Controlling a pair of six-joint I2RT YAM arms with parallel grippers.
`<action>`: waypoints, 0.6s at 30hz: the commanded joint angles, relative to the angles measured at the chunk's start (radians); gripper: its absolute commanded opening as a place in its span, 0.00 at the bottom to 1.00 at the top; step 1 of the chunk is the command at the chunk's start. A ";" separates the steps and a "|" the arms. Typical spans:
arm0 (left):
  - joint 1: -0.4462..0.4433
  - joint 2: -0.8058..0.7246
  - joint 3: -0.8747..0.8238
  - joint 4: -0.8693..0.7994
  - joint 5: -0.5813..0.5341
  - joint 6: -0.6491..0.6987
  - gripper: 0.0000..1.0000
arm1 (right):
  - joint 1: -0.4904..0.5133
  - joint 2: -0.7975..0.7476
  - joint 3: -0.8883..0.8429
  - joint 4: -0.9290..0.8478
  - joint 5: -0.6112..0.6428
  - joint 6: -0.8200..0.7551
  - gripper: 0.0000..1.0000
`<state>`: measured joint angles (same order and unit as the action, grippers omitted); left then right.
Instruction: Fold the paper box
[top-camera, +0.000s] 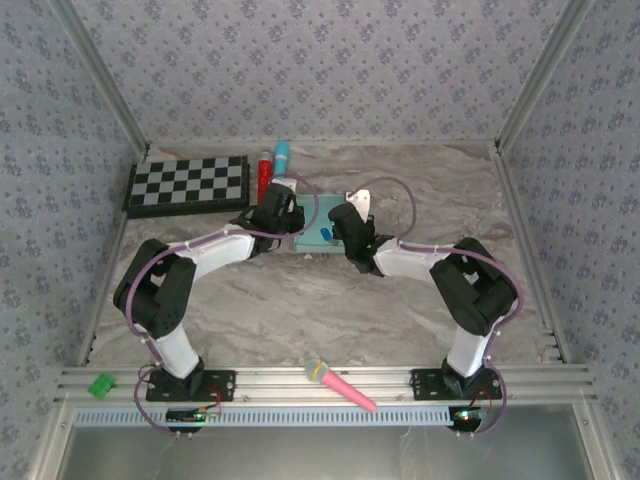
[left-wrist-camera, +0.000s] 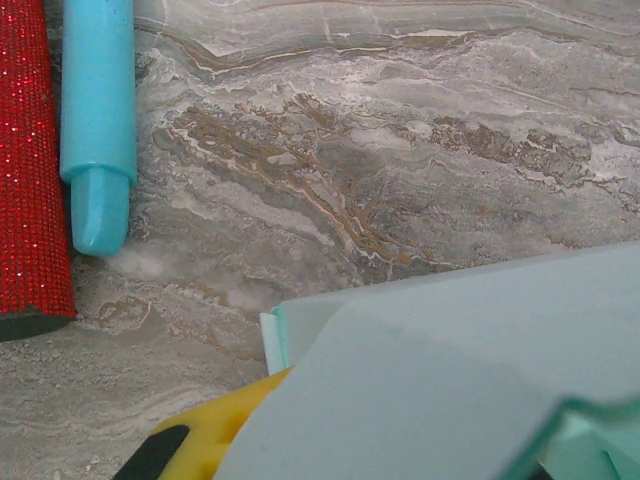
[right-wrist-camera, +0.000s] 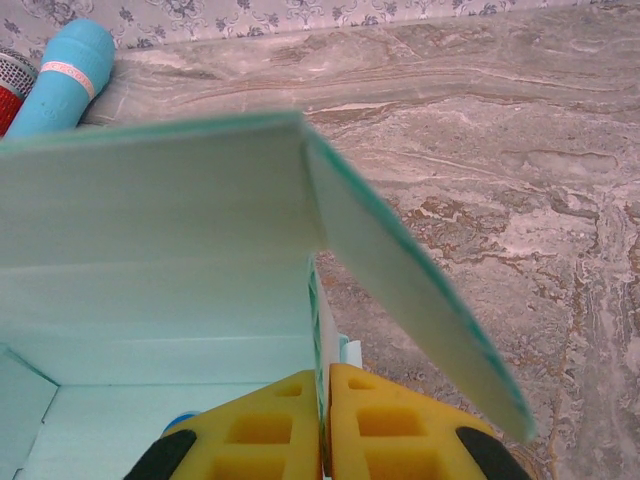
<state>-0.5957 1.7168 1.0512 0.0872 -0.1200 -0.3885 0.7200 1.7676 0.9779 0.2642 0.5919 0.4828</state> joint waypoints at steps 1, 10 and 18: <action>-0.008 -0.012 -0.023 -0.012 0.056 -0.027 0.11 | 0.015 -0.005 -0.018 0.007 0.008 0.024 0.10; -0.007 -0.025 -0.061 0.001 0.054 -0.038 0.06 | 0.024 -0.013 -0.040 0.013 0.026 0.032 0.09; -0.011 -0.041 -0.106 0.022 0.057 -0.044 0.06 | 0.036 -0.021 -0.069 0.027 0.031 0.036 0.09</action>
<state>-0.5968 1.6901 0.9798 0.1608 -0.1196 -0.3946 0.7437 1.7603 0.9413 0.3008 0.6159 0.4870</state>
